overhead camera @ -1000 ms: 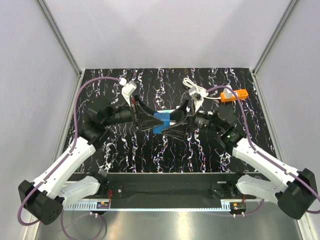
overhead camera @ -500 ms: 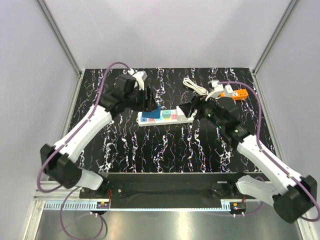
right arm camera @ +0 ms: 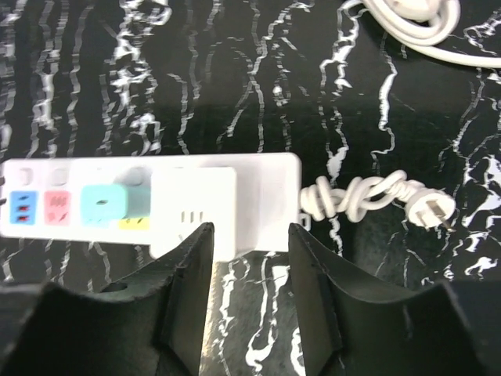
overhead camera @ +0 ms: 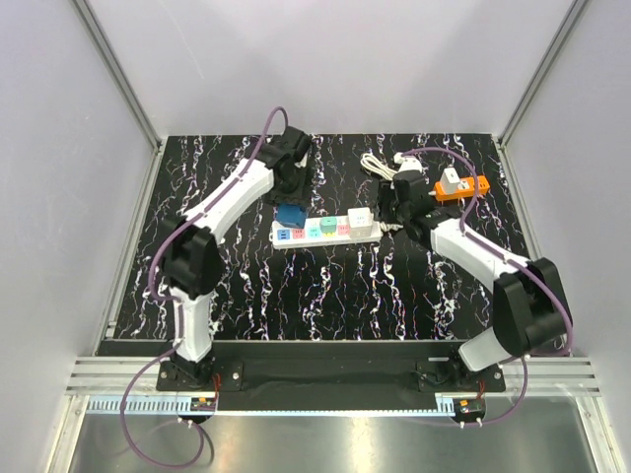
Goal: Insert the plug
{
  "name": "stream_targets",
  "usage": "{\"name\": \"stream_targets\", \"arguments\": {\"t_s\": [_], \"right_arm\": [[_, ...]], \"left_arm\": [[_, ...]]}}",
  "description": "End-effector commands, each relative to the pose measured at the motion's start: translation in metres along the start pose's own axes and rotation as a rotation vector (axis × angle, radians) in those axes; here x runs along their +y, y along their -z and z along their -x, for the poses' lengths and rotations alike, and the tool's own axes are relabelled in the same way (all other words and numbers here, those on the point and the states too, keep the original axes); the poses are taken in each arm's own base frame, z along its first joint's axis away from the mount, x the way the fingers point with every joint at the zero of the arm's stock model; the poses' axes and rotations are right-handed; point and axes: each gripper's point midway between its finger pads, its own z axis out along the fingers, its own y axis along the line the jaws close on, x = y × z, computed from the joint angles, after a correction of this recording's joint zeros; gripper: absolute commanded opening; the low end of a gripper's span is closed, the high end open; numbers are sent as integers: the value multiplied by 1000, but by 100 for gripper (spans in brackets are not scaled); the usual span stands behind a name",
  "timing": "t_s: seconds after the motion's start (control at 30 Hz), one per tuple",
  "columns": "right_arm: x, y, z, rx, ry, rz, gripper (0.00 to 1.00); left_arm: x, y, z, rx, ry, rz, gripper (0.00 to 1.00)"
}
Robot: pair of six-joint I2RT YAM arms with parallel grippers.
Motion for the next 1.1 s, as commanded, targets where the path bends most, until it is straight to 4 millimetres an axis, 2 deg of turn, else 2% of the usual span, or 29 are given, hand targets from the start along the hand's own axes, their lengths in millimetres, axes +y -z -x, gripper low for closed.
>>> {"name": "stream_targets", "arguments": {"t_s": [0.0,0.03,0.07,0.13,0.17,0.2,0.33,0.43,0.6,0.8,1.07], "right_arm": [[-8,-13,18,-37,7,-57,49],[-11,-17,17,-31,13,-74,49],[-15,-20,14,-23,21,-89,48],[-20,-26,6,2,32,-113,49],[-22,-28,4,9,33,-120,49],[-23,-30,1,19,35,-122,49],[-24,-35,-7,40,32,-121,49],[-25,-38,-14,56,24,-119,50],[-27,-33,-16,52,23,-119,51],[-27,-19,-7,12,17,-110,52],[-27,-3,5,-41,7,-100,53]], "left_arm": [[3,1,2,55,9,15,0],[1,4,6,60,16,12,0],[1,-7,2,99,17,26,0],[4,-6,-3,157,39,44,0],[9,-16,-7,196,61,62,0],[10,-16,-8,210,78,53,0],[13,-11,3,178,148,46,0],[13,-18,1,197,179,37,0],[1,-28,-8,240,224,-9,0],[-2,-23,-9,223,239,-2,0],[-2,-44,-36,285,251,26,0]]}}
